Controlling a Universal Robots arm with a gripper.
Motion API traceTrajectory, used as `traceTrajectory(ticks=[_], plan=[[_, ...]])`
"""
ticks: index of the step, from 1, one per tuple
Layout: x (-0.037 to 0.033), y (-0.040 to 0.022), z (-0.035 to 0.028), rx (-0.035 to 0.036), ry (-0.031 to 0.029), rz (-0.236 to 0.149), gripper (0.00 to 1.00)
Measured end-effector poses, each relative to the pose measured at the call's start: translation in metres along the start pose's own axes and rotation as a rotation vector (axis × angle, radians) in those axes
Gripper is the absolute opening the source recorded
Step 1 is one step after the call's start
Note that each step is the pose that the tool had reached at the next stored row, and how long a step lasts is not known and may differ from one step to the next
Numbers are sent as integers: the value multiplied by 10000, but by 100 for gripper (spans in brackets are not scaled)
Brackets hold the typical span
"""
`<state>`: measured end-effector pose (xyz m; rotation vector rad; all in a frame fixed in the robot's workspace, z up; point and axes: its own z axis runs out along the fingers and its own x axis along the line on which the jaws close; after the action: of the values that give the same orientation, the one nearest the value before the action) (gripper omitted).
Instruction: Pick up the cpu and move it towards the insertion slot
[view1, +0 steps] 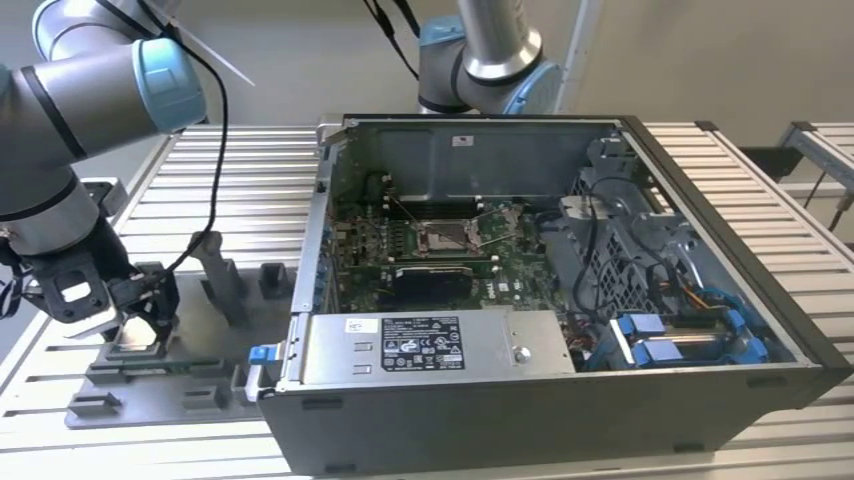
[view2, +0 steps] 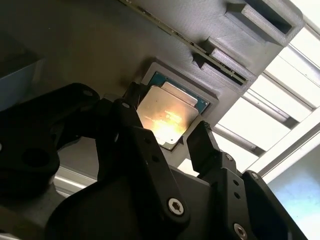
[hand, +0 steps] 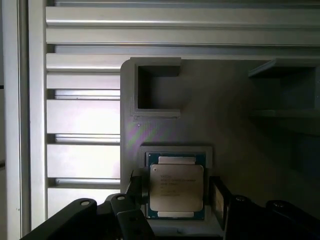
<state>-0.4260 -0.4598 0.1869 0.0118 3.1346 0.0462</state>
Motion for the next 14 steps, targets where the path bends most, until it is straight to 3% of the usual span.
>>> traceTrajectory(ticks=[4, 5, 14], plan=[[0, 0, 0, 0, 0, 0, 100], [0, 0, 0, 0, 1, 0, 0], [0, 0, 1, 0, 0, 0, 0]])
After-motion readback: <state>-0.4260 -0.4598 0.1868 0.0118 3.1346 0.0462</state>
